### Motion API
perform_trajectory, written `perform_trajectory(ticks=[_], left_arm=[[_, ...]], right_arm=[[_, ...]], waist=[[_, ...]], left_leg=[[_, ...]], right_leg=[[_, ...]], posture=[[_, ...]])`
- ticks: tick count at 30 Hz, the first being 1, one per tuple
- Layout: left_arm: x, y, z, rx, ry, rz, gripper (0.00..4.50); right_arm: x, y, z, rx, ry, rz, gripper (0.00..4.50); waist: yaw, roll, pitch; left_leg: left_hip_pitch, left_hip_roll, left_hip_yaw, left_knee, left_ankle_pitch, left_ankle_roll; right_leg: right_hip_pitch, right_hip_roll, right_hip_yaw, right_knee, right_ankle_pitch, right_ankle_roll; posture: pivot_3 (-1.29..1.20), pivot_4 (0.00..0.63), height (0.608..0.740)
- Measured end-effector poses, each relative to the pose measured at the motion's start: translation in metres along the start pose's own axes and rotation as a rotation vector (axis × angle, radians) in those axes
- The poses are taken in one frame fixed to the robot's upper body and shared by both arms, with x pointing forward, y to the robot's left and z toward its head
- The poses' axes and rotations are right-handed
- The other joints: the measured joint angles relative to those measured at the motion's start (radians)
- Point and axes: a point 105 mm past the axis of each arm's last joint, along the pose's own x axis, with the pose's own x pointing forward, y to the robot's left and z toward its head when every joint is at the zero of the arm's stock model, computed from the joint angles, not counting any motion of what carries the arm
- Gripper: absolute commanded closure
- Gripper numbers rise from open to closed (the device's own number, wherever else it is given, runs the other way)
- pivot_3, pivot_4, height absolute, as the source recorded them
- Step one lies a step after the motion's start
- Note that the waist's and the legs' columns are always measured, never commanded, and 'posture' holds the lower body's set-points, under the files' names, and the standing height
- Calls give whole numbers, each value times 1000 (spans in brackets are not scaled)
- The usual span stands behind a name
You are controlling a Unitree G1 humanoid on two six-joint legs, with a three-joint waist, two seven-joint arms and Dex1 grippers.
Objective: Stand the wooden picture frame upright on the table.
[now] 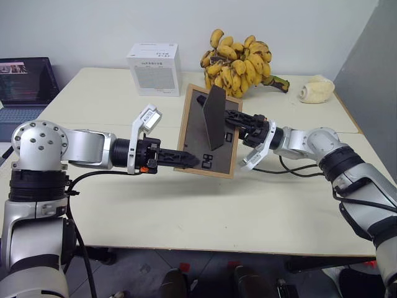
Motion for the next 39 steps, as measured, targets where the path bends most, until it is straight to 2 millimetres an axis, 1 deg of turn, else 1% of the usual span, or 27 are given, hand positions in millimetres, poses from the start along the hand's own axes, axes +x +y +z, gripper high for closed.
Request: perform_trajectory(ticks=[6,9,11,13,14,16,18,22,32,34,35,37,38,39], left_arm=[[0,-1,0,0,1,-5,3212],[0,-2,0,0,1,-8,3212],[0,-1,0,0,1,-7,3212],[0,-1,0,0,1,-7,3212],[0,-1,0,0,0,-6,3212],[0,-2,0,-2,0,-9,3212],[0,-4,0,-7,-3,-32,3212],[0,-6,0,-8,-5,-52,3212],[0,-7,0,-6,-4,-54,3212],[0,-7,0,-6,-5,-52,2516],[0,-6,0,-6,-7,-49,2488],[0,-3,2,5,-23,-16,2105],[-1,-1,5,32,-42,12,1842],[-1,-1,6,52,-52,29,1679]], right_arm=[[-6,-2,-12,-24,27,8,1547],[-6,-4,-14,-33,24,3,1547],[-6,-4,-13,-32,18,-1,1914],[-6,-4,-12,-31,16,-2,2102],[-6,-4,-11,-30,12,-4,2486],[-5,-6,-11,-31,5,-14,2879],[-6,-10,-11,-37,1,-36,3094],[-7,-15,-11,-44,-4,-55,3193],[-9,-16,-10,-44,-5,-64,3224],[-9,-16,-10,-45,-3,-64,3224],[-9,-16,-10,-45,-3,-61,3224],[-9,-13,-9,-43,-13,-38,3224],[-8,-10,-5,-33,-29,-25,3224],[-8,-8,-3,-26,-37,-20,3224]], waist=[[-4,0,0],[-8,0,0],[-11,0,0],[-12,0,0],[-13,0,0],[-13,0,0],[-13,0,0],[-13,0,0],[-13,0,0],[-13,0,0],[-13,0,0],[-13,0,0],[-13,0,0],[-13,0,0]], left_leg=[[0,-1,0,0,1,1],[0,-1,-1,0,1,1],[0,-1,-1,0,1,1],[0,-1,-1,0,1,1],[0,-1,-1,0,1,1],[0,-1,-1,0,1,1],[0,-2,-1,0,1,1],[0,-2,-1,0,1,1],[0,-2,-1,0,1,2],[0,-2,-1,0,1,2],[0,-2,-1,0,1,2],[0,-2,-1,0,1,2],[0,-2,-1,0,1,2],[0,-2,-1,0,1,2]], right_leg=[[0,-1,0,0,0,0],[0,-1,0,0,0,0],[0,-1,0,0,0,0],[0,-1,0,0,0,0],[0,-1,0,0,0,0],[0,-1,0,0,0,0],[1,-1,-1,0,0,0],[1,-1,-1,0,0,0],[1,-1,-1,0,0,0],[1,-1,-1,0,0,0],[1,-1,-1,0,0,0],[1,-1,-1,0,0,0],[0,-1,0,0,0,0],[0,-1,0,0,0,0]], posture=[[0,150,740],[0,150,740],[0,150,740],[0,150,740],[0,150,740],[0,150,740],[0,150,740],[0,150,740],[0,150,740],[0,150,740],[0,150,740],[0,150,740],[0,150,740],[0,150,740]])
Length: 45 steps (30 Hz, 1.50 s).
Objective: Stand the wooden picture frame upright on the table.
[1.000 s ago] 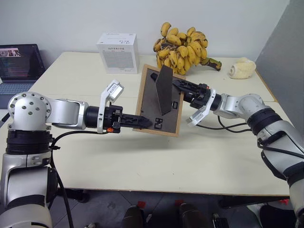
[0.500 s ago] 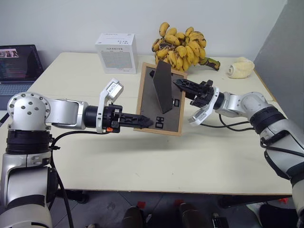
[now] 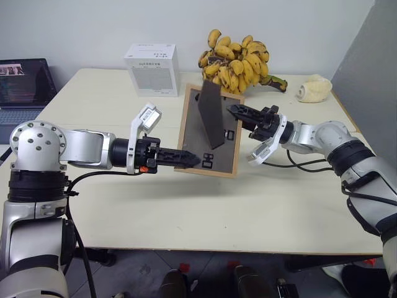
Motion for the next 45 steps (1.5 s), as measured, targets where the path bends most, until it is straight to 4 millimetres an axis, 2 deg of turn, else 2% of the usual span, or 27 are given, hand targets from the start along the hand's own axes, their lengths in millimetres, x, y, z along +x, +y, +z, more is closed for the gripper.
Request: perform_trajectory(ticks=[3,7,9,12,14,15,16,19,21,23,25,30,37,45], left_arm=[[-3,2,3,77,-57,43,1679],[-28,5,8,200,-209,114,1679],[-44,1,3,305,-292,158,1679],[-65,4,-10,366,-368,252,1679],[-85,4,-45,378,-433,368,1679],[-86,4,-48,372,-434,376,1679],[-90,3,-64,360,-431,414,1679],[-89,-5,-91,357,-384,456,1679],[-85,-14,-102,390,-363,470,1679],[-81,-22,-103,433,-357,472,1679],[-85,-23,-100,448,-381,501,1679],[-92,-24,-95,469,-401,540,1679],[-93,-27,-91,490,-393,547,1679],[-92,-29,-80,522,-394,520,1679]], right_arm=[[2,1,3,8,-15,8,3224],[2,1,6,31,-31,14,3224],[5,0,8,70,-33,7,3224],[6,1,7,136,-5,4,3224],[12,7,4,320,71,4,3224],[12,8,4,335,76,5,3224],[16,12,2,418,120,7,3224],[32,19,0,628,199,9,3224],[54,29,2,927,279,-11,3224],[68,44,16,1309,271,21,3224],[69,49,25,1596,220,67,3224],[65,45,31,2009,138,72,3224],[42,66,64,2370,154,151,3224],[17,85,100,2459,194,218,3224]], waist=[[0,0,0],[-3,0,0],[-10,0,0],[-11,0,0],[-26,-1,0],[-26,-3,0],[-30,-6,0],[-29,-9,1],[-28,-10,1],[-15,-8,4],[5,-6,6],[23,-4,7],[23,-4,7],[23,-4,7]], left_leg=[[0,0,0,0,0,0],[0,0,0,-1,0,0],[1,0,2,-2,0,0],[0,1,1,-2,0,0],[4,0,4,-2,0,0],[4,0,3,-3,0,0],[5,1,3,-3,0,0],[8,1,-1,-2,0,0],[20,3,-3,-4,-1,1],[29,2,-9,-4,-2,0],[28,1,-13,-4,-2,0],[27,1,-14,-7,-3,-1],[25,2,-14,-14,-3,-2],[18,2,-13,-14,-3,-2]], right_leg=[[0,0,0,0,0,0],[-1,0,0,0,0,0],[0,-1,2,0,0,0],[0,-1,0,0,0,0],[4,-3,2,-2,0,-1],[4,-3,1,-2,0,-1],[6,-2,1,-3,0,-1],[12,-2,-3,-3,0,-1],[26,-2,-6,-6,-1,-1],[37,-3,-13,-7,-4,-4],[37,-3,-16,-7,-6,-5],[34,-2,-18,-6,-12,-9],[29,-1,-18,-5,-15,-11],[21,-1,-18,-5,-15,-10]], posture=[[0,150,740],[0,150,740],[0,150,740],[0,150,740],[0,150,740],[0,150,740],[0,150,740],[0,150,740],[0,150,740],[0,150,740],[0,150,740],[0,150,740],[0,150,740],[0,150,740]])
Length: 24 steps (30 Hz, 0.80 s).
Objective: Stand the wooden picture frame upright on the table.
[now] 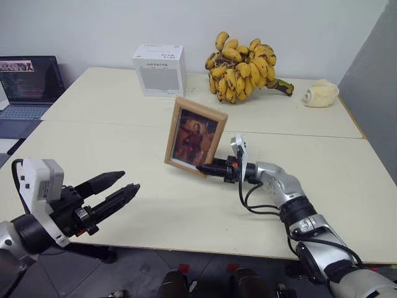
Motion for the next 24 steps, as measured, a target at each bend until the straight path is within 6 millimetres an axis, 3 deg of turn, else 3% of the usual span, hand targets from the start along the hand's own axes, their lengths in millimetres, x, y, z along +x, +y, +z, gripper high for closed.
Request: perform_trajectory(ticks=[5,15,17,21,24], left_arm=[[3,1,3,7,10,-17,1679],[2,-4,-5,-3,89,-75,1679],[1,-4,-6,-3,92,-81,1639],[1,-4,-5,3,92,-80,1639],[4,-5,-4,13,83,-89,1639]], right_arm=[[-11,3,-30,4,73,-8,3224],[-15,7,-33,-130,127,54,3224],[-15,6,-33,-132,130,54,2539],[-16,3,-40,-111,151,35,1784],[-16,0,-40,-163,171,15,1679]], waist=[[0,0,0],[-3,0,0],[-3,0,0],[-4,0,0],[-4,0,0]], left_leg=[[-4,0,0,0,0,0],[-4,0,0,0,0,0],[-4,0,0,0,0,0],[-4,0,1,0,0,0],[-3,0,0,0,0,-1]], right_leg=[[-5,0,0,1,0,0],[-4,1,0,0,0,0],[-4,1,0,0,0,0],[-4,1,0,1,0,0],[-4,1,0,1,0,0]], posture=[[0,150,740],[0,150,740],[0,150,740],[0,150,740],[0,150,740]])
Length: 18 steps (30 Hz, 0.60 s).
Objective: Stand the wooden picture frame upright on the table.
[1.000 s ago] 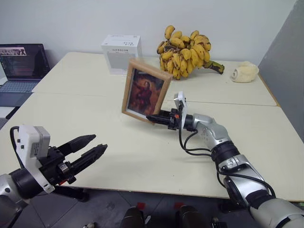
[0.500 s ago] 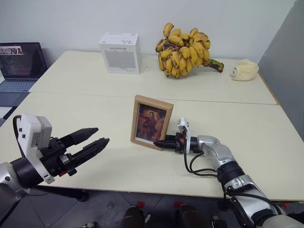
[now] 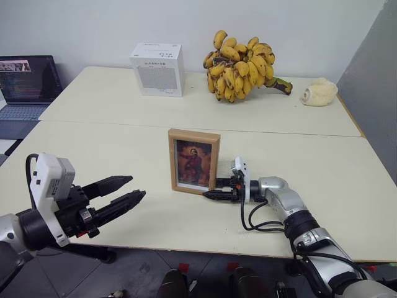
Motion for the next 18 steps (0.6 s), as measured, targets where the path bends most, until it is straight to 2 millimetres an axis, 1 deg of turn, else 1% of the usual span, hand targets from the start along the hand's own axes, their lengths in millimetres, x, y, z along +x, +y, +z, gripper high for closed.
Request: perform_trajectory(ticks=[2,4,7,10,12,14,15,17,18], left_arm=[[3,-1,-2,-4,1,-13,1639],[7,-2,-2,0,-1,-30,1639],[15,-2,-3,11,-16,-46,1639],[23,2,-2,28,-33,-55,1639],[27,4,0,51,-42,-67,1639],[30,7,-1,50,-44,-80,1639],[31,8,-1,49,-47,-85,1639],[33,10,1,47,-56,-102,1639],[35,12,2,48,-61,-109,1639]], right_arm=[[-1,-2,0,-21,13,-22,1679],[-5,-4,0,-61,48,-48,1679],[-22,-4,-4,-111,109,-96,1679],[-44,-1,-4,-135,165,-151,1679],[-62,8,-3,-152,214,-175,1679],[-75,18,2,-173,249,-188,1679],[-80,22,8,-187,251,-192,1679],[-89,27,24,-207,240,-219,1679],[-92,29,35,-222,227,-237,1679]], waist=[[0,0,0],[5,0,0],[10,0,0],[12,0,0],[14,1,1],[14,1,1],[12,1,1],[7,2,1],[6,1,1]], left_leg=[[0,0,0,0,0,0],[0,0,0,0,0,0],[-1,0,0,0,0,0],[-1,0,0,0,0,0],[-2,-1,0,0,0,0],[-2,-1,0,0,0,0],[-2,0,0,0,0,0],[-1,0,1,0,0,0],[-1,0,0,0,0,0]], right_leg=[[0,0,0,0,0,0],[0,0,0,0,0,0],[0,0,0,-1,-1,3],[0,0,0,-1,-1,3],[-1,0,0,-1,-2,3],[-1,0,0,-1,-3,4],[-1,0,1,-1,-3,5],[-2,0,1,0,-3,5],[-1,0,1,0,-3,5]], posture=[[0,150,740],[0,150,740],[0,150,740],[0,150,740],[0,150,740],[0,150,740],[0,150,740],[0,150,740],[0,150,740]])
